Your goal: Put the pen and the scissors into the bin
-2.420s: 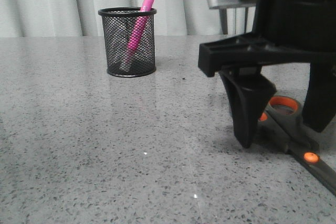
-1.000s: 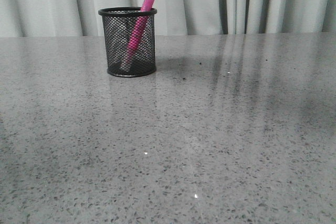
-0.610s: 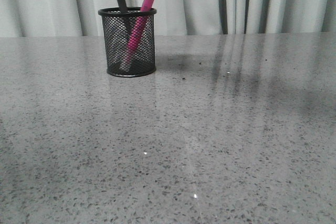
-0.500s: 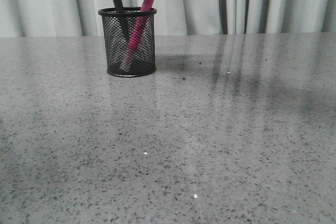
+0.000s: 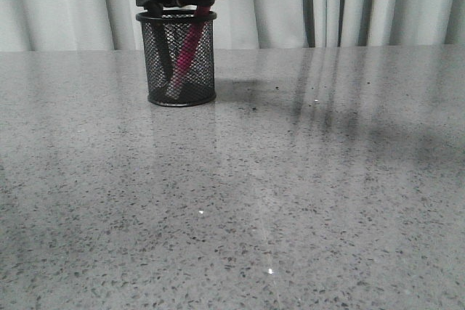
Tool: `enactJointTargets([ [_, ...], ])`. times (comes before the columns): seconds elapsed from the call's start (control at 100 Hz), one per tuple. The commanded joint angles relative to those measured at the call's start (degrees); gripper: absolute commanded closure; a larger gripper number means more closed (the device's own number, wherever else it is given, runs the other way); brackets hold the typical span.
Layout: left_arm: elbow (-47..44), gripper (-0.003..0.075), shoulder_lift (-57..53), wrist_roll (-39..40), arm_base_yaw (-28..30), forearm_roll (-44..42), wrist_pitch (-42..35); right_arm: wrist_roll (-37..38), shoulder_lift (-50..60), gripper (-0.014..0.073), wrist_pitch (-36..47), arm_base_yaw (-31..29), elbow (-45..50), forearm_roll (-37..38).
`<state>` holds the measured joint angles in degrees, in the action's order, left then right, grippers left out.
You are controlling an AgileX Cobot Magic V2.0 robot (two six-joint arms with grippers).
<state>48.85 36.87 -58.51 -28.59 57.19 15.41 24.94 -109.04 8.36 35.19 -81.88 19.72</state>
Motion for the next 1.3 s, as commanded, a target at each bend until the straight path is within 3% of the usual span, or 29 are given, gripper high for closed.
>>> enactJointTargets([
  [0.0, 1.45, 0.0416, 0.01, 0.23, -0.45, 1.16, -1.94, -0.35, 3.01, 0.0284, 3.85, -0.10, -1.42, -1.16],
  [0.11, 1.45, 0.0416, 0.01, 0.23, -0.45, 1.16, -1.94, -0.35, 3.13, 0.0154, 3.85, -0.10, -1.42, -1.37],
  [0.4, 1.45, 0.0427, -0.38, 0.23, -0.35, 0.75, -2.51, -0.35, 11.12, 0.0162, -0.37, -0.10, -1.42, -1.37],
  [0.49, 0.45, 0.0484, -1.40, 0.23, -0.35, 0.23, -4.13, -0.35, 15.56, 0.0277, -7.17, -0.10, -1.42, -1.37],
  [0.61, -3.75, 0.0610, -4.44, 0.23, 0.28, -0.42, -7.81, -0.35, 23.73, 0.0671, -18.28, -0.10, -0.40, 0.90],
  [0.68, -7.27, 0.0662, -7.14, 0.23, 1.16, -0.42, -10.11, -0.35, 28.89, 0.0663, -21.60, -0.10, 2.69, 3.00],
  [0.82, -15.01, 0.0739, -13.63, 0.23, 3.62, -0.42, -11.47, -0.35, 43.39, 0.0664, -22.33, 0.64, 15.70, 8.57],
  [1.1, -27.20, 0.0739, -25.65, 0.23, 4.96, -0.32, -6.34, -0.35, 84.97, 0.0664, -25.85, 1.55, 47.02, 7.77],
  [1.18, -29.61, 0.0739, -27.29, 0.23, 4.96, -0.32, -5.36, -0.35, 100.02, 0.0664, -31.71, 1.55, 51.44, 7.53],
  [1.29, -31.04, 0.0739, -27.82, 0.23, 4.96, -0.06, -5.01, -0.35, 111.39, 0.0663, -42.91, 1.55, 53.17, 5.93],
])
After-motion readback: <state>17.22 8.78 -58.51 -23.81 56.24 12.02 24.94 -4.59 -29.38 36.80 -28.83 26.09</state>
